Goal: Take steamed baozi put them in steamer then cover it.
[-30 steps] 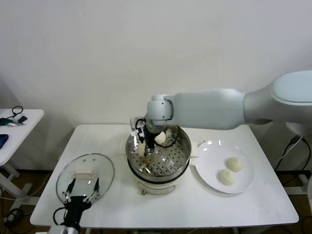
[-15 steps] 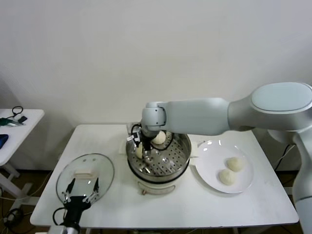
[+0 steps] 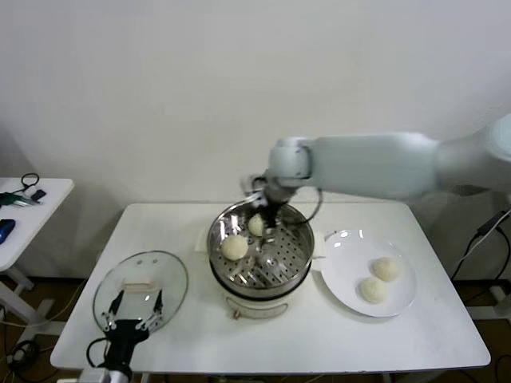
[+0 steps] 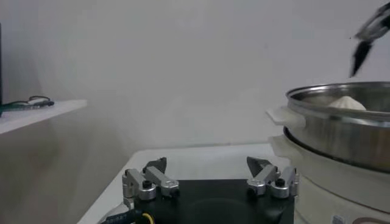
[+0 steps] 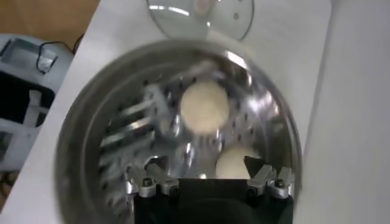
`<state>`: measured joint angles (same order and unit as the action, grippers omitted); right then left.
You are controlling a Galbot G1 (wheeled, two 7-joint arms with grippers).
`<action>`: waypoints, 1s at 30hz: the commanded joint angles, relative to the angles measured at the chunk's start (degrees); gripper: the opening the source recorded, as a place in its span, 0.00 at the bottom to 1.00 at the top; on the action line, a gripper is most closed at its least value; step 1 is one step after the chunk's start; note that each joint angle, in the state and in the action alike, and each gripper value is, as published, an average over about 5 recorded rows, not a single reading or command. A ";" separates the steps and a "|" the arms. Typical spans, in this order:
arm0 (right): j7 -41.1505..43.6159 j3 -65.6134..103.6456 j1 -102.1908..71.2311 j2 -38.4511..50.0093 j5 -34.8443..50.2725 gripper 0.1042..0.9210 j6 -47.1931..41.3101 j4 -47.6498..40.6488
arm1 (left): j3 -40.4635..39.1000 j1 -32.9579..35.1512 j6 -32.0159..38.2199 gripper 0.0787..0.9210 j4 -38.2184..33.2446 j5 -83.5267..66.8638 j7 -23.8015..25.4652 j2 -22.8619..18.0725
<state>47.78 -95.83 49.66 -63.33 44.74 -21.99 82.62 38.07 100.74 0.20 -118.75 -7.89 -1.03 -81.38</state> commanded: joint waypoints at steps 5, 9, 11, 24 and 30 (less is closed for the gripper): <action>6.57 -11.27 4.63 32.56 -14.05 0.88 6.15 10.18 | 0.05 -0.18 -0.41 0.88 -0.21 0.07 0.15 0.05; 5.11 -8.23 -2.44 35.57 -20.64 0.88 5.66 9.56 | 0.08 -0.04 -0.32 0.88 -0.20 0.21 0.13 -0.08; 4.34 -5.37 -7.13 36.37 -23.78 0.88 5.17 8.71 | 0.07 0.04 -0.24 0.88 -0.30 0.40 0.14 -0.22; 1.89 12.07 -28.80 34.20 -30.36 0.88 3.49 -0.99 | 0.24 0.36 -0.26 0.88 -0.31 0.59 0.08 -0.81; 1.05 13.62 -31.68 31.63 -30.68 0.88 2.76 -2.95 | 0.14 0.26 -0.18 0.88 0.05 0.86 0.14 -0.89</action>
<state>49.53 -88.17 27.46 -31.87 17.92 -18.93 83.26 38.27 100.99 -0.05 -118.79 -7.16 -0.94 -82.23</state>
